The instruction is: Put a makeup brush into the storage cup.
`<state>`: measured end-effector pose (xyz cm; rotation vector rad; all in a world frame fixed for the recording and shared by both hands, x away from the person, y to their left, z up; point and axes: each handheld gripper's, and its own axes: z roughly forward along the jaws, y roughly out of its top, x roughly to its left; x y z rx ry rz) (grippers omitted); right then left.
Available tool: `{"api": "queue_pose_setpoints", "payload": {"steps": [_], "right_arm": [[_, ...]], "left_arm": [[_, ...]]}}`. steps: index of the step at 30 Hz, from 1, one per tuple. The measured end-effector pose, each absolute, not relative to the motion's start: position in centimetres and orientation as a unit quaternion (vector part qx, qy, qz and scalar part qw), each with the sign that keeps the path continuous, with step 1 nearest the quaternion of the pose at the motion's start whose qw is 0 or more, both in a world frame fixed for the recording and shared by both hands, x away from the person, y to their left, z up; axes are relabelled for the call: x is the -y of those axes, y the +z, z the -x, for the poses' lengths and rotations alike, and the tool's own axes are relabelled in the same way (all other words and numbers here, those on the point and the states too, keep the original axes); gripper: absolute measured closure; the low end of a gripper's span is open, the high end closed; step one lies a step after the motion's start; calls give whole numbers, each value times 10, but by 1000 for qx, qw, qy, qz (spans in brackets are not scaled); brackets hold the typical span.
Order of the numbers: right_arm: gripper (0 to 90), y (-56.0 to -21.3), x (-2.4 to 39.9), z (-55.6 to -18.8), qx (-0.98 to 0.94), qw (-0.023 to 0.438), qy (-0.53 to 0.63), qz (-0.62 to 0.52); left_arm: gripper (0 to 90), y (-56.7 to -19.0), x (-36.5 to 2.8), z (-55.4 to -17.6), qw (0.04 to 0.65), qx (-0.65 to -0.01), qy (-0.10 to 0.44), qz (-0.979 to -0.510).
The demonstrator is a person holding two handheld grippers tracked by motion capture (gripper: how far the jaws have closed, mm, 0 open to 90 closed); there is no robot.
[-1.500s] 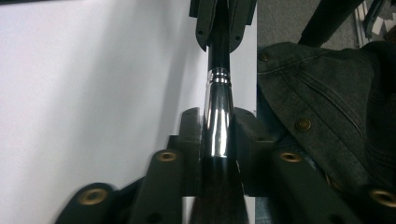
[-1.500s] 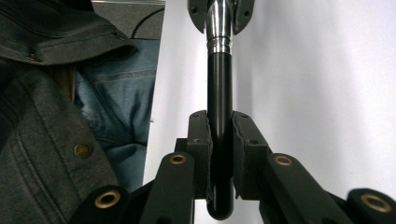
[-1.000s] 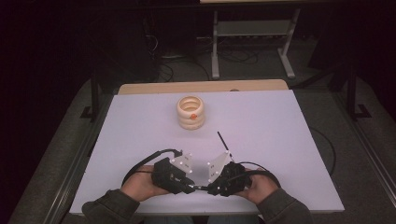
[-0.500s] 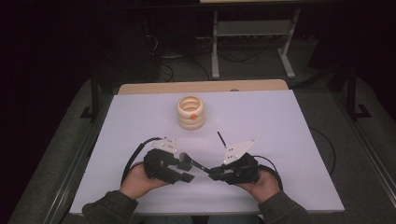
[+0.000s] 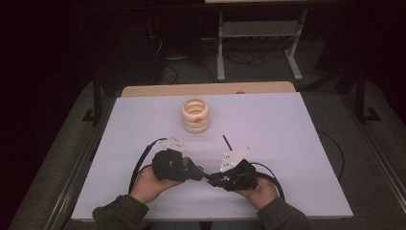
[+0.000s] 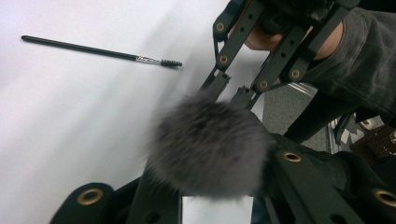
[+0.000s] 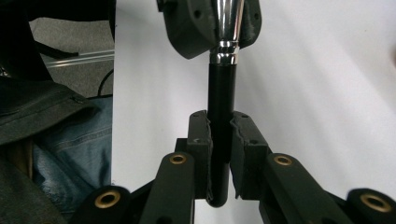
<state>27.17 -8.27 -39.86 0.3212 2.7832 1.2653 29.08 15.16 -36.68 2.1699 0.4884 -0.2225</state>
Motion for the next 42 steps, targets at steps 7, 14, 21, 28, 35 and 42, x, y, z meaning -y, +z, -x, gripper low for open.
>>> {"api": "queue_pose_setpoints", "payload": {"steps": [7,14,21,28,35,42], "right_arm": [[782,-403,79,-269,-905,31,408,-116],[690,-406,79,-272,-909,27,399,-119],[778,-406,78,-271,-908,22,402,-116],[779,-407,80,-273,-902,19,411,-128],[641,-408,85,-275,-897,18,417,-144],[554,-408,101,-276,-893,24,414,-173]], "left_arm": [[755,-368,-147,-293,439,-196,-86,-873],[767,-365,-142,-292,424,-198,-82,-880],[761,-361,-133,-288,415,-186,-67,-888],[761,-363,-132,-293,420,-188,-71,-885],[766,-364,-129,-295,405,-197,-61,-891],[767,-359,-139,-304,405,-218,-52,-886]]}}
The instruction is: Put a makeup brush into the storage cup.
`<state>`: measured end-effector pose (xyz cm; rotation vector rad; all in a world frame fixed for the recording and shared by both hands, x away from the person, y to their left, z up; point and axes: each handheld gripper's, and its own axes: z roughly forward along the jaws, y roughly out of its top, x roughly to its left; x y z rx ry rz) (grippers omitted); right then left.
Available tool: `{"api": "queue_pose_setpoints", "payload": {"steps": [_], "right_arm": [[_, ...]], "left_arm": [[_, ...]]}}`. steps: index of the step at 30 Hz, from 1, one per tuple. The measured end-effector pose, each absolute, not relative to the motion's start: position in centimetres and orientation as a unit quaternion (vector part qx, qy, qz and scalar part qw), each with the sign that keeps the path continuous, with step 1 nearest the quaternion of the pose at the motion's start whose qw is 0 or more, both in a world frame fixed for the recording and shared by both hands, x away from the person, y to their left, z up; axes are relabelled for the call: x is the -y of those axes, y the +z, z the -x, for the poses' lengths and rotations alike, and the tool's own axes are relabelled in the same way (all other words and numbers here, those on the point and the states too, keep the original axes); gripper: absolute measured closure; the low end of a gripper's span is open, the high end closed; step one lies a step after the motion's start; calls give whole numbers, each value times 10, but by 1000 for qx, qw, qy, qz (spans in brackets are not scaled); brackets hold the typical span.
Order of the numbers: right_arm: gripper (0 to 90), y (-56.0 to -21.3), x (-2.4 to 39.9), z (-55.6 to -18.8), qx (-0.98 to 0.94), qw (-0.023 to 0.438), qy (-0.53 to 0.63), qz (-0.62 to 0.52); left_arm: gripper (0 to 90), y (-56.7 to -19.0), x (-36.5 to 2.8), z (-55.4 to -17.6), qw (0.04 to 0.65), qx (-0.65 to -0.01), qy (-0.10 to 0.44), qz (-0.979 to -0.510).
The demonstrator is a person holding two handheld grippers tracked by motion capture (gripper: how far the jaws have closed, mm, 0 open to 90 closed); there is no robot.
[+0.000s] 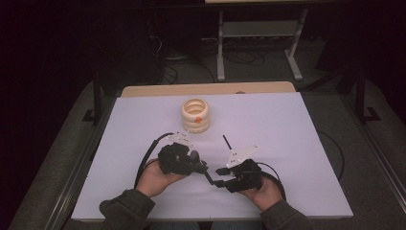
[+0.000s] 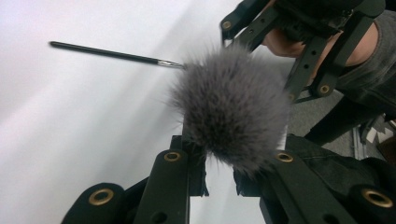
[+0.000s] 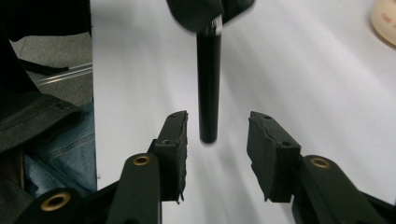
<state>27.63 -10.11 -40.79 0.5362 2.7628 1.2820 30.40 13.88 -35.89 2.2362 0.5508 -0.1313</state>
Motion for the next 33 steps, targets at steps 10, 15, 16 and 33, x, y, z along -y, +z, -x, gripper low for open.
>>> {"api": "queue_pose_setpoints", "payload": {"steps": [10,15,16,33], "right_arm": [[473,-403,130,-279,-875,31,433,-212],[448,-403,140,-281,-872,35,435,-222],[440,-403,141,-281,-872,35,435,-222],[357,-404,158,-285,-867,39,435,-240]], "left_arm": [[768,-356,-145,-317,405,-241,-50,-881],[768,-357,-147,-324,399,-250,-47,-881],[768,-357,-148,-326,395,-250,-45,-883],[769,-343,-156,-348,394,-271,-36,-878]]}}
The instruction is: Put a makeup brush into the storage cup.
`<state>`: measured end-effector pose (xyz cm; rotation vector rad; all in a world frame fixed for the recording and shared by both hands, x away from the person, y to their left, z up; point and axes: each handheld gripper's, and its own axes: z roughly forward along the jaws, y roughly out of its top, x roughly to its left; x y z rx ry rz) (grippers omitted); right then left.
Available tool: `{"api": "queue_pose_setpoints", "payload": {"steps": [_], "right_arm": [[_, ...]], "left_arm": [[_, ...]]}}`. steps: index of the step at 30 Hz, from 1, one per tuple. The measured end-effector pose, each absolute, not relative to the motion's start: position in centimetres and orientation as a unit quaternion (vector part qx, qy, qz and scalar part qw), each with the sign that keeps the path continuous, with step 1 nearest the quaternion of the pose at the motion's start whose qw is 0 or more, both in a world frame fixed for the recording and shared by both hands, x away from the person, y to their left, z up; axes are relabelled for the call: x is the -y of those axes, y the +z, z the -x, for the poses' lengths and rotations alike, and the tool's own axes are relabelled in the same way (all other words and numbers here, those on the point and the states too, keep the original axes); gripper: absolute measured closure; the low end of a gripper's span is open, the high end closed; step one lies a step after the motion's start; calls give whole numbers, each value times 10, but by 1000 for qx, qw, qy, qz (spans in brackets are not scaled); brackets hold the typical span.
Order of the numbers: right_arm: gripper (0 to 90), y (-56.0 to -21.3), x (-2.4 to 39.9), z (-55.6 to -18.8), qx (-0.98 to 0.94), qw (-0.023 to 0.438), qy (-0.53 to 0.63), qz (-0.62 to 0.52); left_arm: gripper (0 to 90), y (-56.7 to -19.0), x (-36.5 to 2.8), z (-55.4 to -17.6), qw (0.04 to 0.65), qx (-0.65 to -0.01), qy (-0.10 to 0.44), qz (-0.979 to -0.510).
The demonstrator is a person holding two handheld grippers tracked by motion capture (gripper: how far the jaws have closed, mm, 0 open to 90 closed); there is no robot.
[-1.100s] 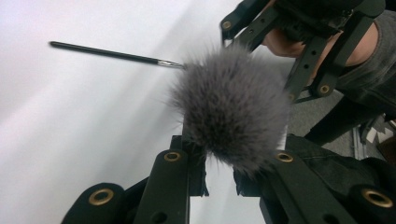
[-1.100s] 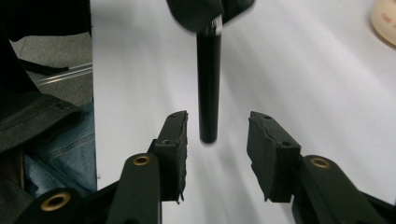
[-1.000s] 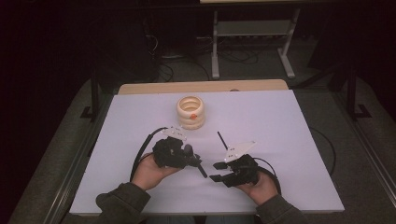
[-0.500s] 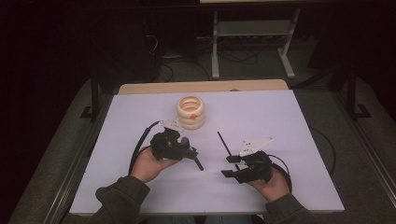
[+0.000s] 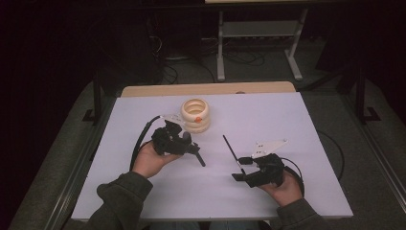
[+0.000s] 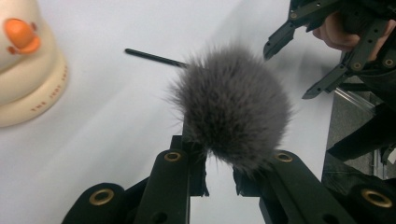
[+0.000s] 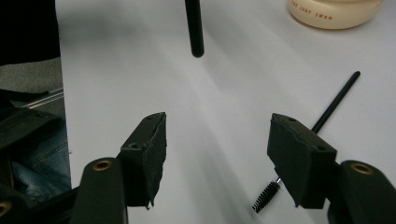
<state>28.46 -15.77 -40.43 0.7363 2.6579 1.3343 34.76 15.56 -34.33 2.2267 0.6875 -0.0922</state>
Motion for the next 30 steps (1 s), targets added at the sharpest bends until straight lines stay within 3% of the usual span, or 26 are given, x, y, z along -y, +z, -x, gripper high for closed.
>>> {"api": "queue_pose_setpoints", "payload": {"steps": [30], "right_arm": [[291,-402,179,-283,-861,58,430,-266]], "left_arm": [[769,-301,-160,-390,383,-296,-15,-875]]}}
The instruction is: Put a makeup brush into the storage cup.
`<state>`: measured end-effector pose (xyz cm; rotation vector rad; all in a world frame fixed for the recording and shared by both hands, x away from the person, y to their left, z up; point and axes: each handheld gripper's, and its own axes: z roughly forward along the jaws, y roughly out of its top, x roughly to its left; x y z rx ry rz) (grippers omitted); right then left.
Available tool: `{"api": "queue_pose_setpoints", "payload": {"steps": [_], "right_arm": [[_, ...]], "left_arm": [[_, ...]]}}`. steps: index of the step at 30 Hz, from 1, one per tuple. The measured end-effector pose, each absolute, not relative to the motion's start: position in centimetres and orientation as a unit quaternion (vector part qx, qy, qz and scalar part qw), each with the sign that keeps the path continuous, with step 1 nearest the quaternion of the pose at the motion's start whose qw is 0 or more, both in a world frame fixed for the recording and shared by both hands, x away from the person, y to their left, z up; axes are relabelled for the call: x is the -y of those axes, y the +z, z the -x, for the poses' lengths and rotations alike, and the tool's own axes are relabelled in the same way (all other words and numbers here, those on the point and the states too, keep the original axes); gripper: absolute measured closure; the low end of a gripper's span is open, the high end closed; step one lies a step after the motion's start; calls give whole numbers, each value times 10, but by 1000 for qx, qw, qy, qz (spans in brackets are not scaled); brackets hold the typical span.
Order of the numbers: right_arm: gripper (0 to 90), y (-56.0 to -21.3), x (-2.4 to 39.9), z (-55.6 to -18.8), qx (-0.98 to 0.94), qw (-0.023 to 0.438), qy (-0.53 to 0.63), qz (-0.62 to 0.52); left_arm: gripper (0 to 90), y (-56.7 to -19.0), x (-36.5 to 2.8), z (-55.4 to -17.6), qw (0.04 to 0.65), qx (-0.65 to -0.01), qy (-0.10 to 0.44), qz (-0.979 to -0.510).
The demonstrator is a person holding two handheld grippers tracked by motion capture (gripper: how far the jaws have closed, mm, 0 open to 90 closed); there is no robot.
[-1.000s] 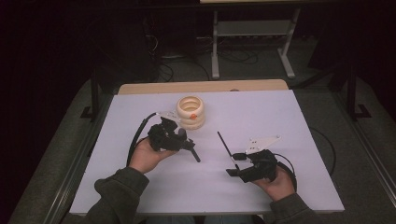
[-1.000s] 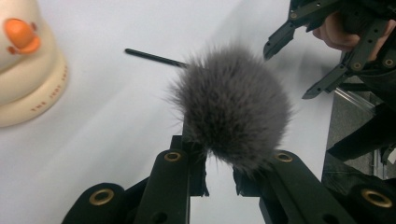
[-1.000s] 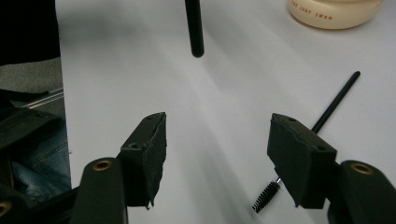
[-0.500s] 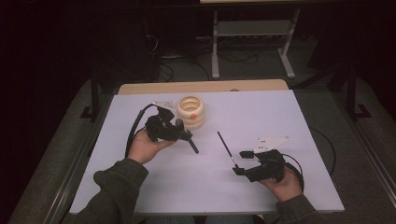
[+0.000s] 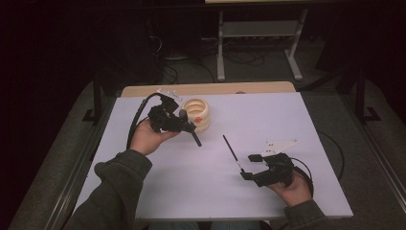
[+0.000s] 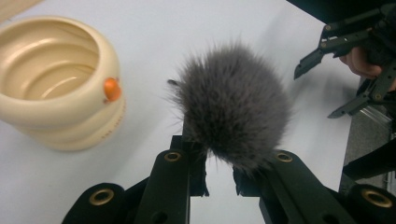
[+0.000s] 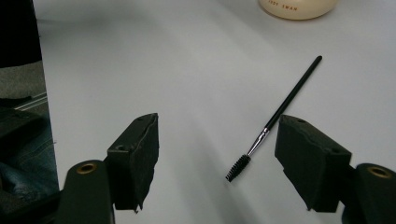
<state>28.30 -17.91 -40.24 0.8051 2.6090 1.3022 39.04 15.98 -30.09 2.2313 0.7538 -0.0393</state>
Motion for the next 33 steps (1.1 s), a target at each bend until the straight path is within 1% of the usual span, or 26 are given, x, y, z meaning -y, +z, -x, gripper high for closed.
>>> {"api": "queue_pose_setpoints", "payload": {"steps": [17,21,33], "right_arm": [[283,-404,175,-285,-864,58,426,-261],[280,-405,174,-286,-865,55,425,-260],[280,-404,176,-287,-860,57,432,-265]], "left_arm": [[769,-269,-161,-430,372,-322,12,-870],[769,-262,-160,-439,362,-324,30,-874],[769,-253,-160,-467,364,-349,47,-862]]}}
